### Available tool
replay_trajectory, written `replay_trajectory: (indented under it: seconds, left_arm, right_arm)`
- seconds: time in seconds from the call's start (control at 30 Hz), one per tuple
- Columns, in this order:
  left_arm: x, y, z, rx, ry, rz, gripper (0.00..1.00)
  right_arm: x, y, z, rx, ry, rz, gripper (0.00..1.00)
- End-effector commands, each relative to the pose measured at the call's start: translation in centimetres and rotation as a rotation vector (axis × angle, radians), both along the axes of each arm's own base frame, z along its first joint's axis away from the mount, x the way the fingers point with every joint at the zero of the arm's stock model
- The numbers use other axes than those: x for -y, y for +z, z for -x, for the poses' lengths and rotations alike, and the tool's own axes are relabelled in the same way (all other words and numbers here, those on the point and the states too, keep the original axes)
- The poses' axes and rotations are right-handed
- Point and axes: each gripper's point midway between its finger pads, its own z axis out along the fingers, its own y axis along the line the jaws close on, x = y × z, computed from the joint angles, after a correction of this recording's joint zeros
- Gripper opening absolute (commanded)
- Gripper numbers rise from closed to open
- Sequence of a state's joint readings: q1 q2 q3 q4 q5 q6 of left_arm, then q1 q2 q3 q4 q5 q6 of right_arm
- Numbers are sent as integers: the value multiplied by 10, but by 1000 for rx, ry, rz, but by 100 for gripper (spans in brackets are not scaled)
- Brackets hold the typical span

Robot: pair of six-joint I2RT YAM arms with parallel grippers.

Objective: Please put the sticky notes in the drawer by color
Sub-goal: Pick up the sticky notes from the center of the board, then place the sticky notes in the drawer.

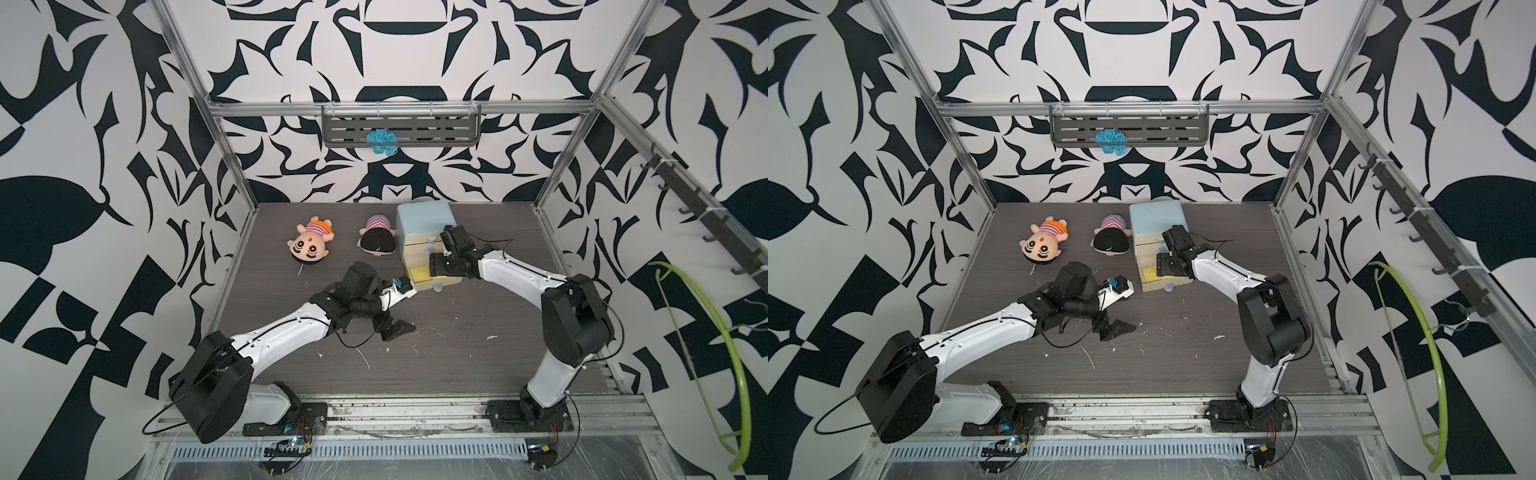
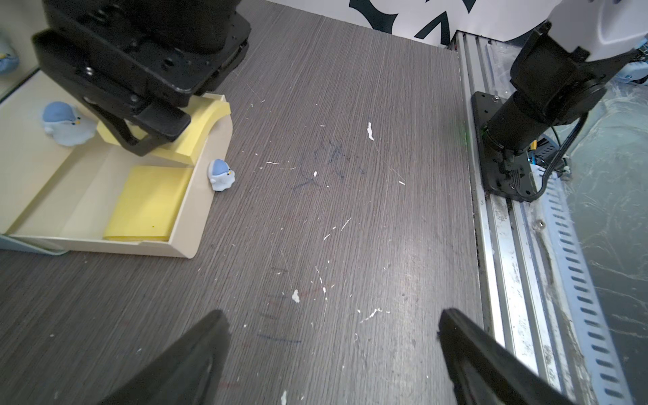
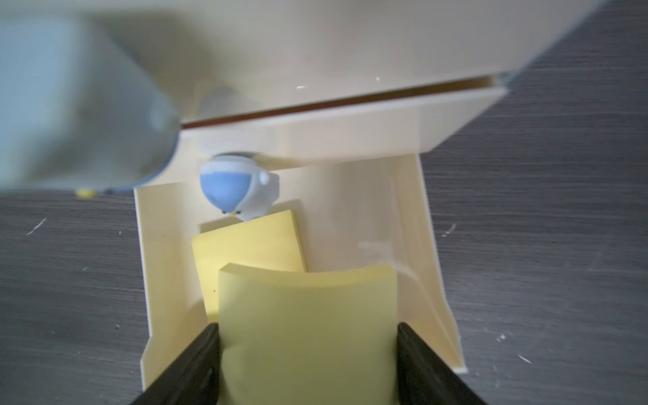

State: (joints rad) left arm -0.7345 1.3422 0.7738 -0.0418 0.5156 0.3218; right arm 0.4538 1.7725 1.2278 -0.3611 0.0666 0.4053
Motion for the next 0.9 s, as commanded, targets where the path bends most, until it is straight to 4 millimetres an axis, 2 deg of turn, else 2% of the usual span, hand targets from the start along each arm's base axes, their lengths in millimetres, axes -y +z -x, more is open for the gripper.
replay_trajectory:
  seconds: [0.0, 0.43, 0.57, 0.67, 0.87]
  left_arm:
    - [-2, 1, 4, -4, -3, -1, 99]
    - [1, -1, 1, -14, -6, -4, 99]
    - [2, -2, 0, -16, -7, -6, 99]
    - [3, -1, 0, -16, -9, -4, 99]
    - [5, 0, -1, -12, -11, 4, 99]
  right_arm:
    - [-9, 19, -16, 54, 46, -40, 76]
    - [-4, 7, -34, 60, 35, -15, 77]
    - [-7, 11, -35, 64, 47, -25, 90]
    - [-9, 17, -31, 69, 60, -46, 97]
    - [-5, 34, -19, 96, 59, -64, 99]
